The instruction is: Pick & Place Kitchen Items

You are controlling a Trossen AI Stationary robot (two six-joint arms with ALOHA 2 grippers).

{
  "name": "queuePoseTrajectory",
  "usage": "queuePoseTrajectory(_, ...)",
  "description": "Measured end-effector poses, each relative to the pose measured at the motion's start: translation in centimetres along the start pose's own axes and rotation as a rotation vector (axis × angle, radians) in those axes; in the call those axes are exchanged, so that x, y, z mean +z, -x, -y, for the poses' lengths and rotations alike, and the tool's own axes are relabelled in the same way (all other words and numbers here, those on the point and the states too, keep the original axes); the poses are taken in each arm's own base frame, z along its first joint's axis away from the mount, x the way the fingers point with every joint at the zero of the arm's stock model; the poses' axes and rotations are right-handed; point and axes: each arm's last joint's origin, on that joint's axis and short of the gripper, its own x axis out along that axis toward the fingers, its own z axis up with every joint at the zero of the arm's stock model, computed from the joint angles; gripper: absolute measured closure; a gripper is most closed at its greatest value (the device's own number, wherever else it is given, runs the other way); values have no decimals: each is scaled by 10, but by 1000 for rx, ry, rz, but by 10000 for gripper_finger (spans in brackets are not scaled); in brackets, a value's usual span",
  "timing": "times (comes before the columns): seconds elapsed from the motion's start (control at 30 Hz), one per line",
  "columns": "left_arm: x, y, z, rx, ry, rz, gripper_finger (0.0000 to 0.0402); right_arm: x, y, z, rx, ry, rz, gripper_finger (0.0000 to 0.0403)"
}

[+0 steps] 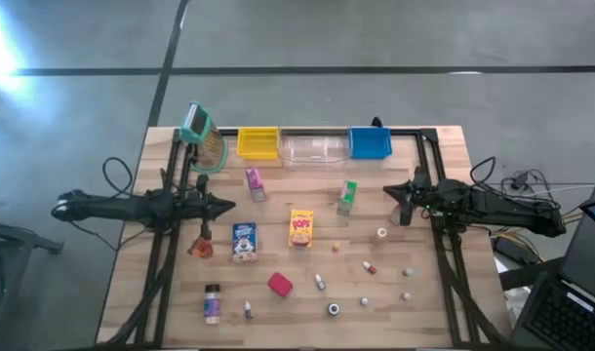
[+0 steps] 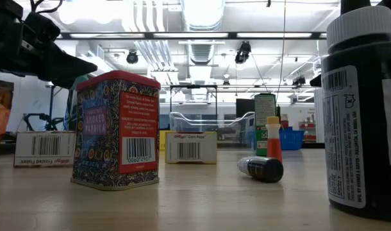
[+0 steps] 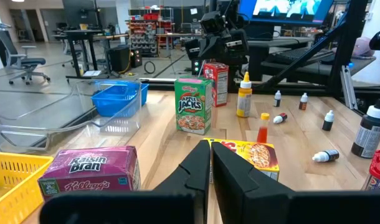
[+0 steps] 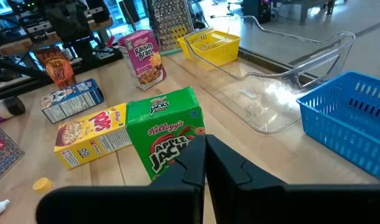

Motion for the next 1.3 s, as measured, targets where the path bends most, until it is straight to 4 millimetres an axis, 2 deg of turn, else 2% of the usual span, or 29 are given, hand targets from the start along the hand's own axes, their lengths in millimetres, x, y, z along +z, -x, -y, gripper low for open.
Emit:
queuePoseTrajectory(0.47,0,0,0,0,0,0,378,3,0,0,-26,38,42,394)
queuePoseTrajectory(0.57,0,0,0,0,0,0,378,19,2,-2,-49,-39,219,394)
queuePoseTrajectory(0.67,0,0,0,0,0,0,378,40,9,-7,14,-127,430,394)
queuePoseTrajectory(0.8,0,0,0,0,0,0,378,59,20,-10,66,-143,646,394)
queuePoseTrajectory(1.03,0,0,0,0,0,0,378,73,34,-11,119,-197,836,394)
queuePoseTrajectory(1.17,0,0,0,0,0,0,378,75,34,-13,206,-240,843,394)
queuePoseTrajectory(1.3,0,0,0,0,0,0,378,73,25,-19,319,-219,742,394)
